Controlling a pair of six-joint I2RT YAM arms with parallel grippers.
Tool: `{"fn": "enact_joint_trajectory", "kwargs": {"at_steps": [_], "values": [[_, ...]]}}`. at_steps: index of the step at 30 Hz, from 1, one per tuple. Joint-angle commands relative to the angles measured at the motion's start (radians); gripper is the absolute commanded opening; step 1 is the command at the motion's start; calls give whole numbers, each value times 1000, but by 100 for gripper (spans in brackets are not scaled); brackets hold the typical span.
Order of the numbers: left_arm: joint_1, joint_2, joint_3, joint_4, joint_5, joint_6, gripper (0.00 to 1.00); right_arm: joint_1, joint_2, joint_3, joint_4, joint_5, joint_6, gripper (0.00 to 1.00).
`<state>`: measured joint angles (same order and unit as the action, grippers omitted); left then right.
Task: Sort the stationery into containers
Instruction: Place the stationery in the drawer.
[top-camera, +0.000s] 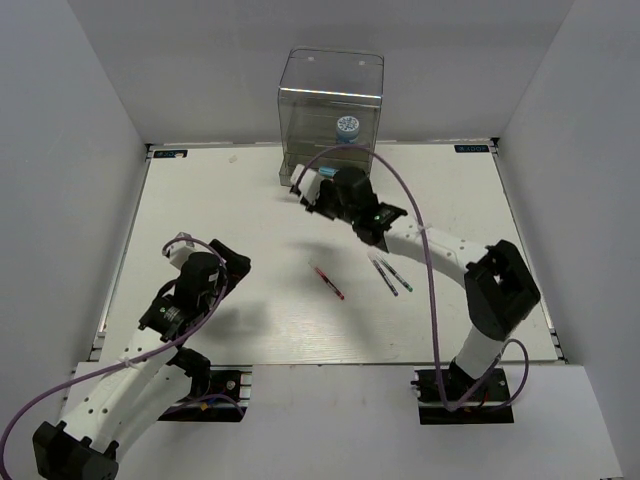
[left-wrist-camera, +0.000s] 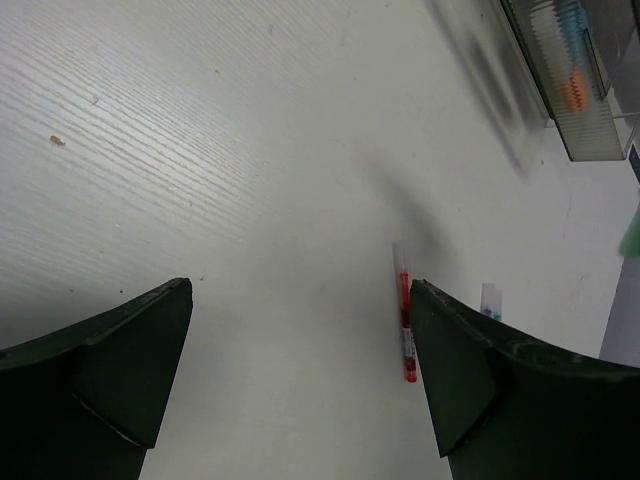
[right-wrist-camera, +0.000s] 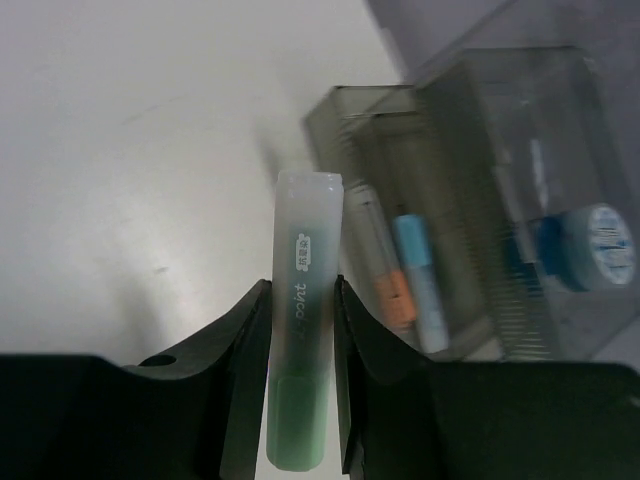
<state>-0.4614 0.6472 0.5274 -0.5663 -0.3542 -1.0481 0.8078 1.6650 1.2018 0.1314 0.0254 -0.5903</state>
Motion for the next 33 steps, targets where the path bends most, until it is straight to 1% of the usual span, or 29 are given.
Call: {"fn": "enact_joint_trajectory", "kwargs": {"at_steps": [1, 2, 3, 5, 6, 8, 11, 14, 19, 21, 26, 29, 33], "values": [[1, -6, -14, 48, 24, -3, 100, -105, 94, 149, 40, -51, -80, 0], [1, 5, -23, 48, 34, -3, 100, -123, 134, 178, 28, -70, -95, 0], [1, 5, -23, 60, 34, -3, 100, -166, 150, 268, -2, -141, -100, 0], [1, 14, -23, 60, 43, -3, 100, -191, 218, 326, -80, -197, -132, 0], [1, 14, -23, 60, 43, -3, 100, -211, 232, 391, -94, -266, -167, 0], [1, 14, -32, 69, 52, -3, 100, -239, 277, 435, -130, -317, -198, 0], [1, 14, -43, 81, 52, -3, 100, -265, 314, 456, -130, -438, -264, 0], [1, 14, -43, 92, 61, -3, 100, -285, 354, 469, -130, -492, -322, 0], [1, 45, -43, 112, 80, -3, 100, -297, 430, 524, -130, -493, -356, 0], [1, 57, -43, 112, 80, -3, 100, -305, 459, 542, -130, -484, -358, 4], [1, 77, -43, 131, 89, -3, 100, -320, 489, 588, -130, -479, -359, 4], [1, 88, -33, 141, 89, 7, 100, -331, 489, 588, -130, -495, -344, 4], [1, 121, -33, 166, 98, 7, 100, -334, 493, 587, -130, -496, -342, 13]]}}
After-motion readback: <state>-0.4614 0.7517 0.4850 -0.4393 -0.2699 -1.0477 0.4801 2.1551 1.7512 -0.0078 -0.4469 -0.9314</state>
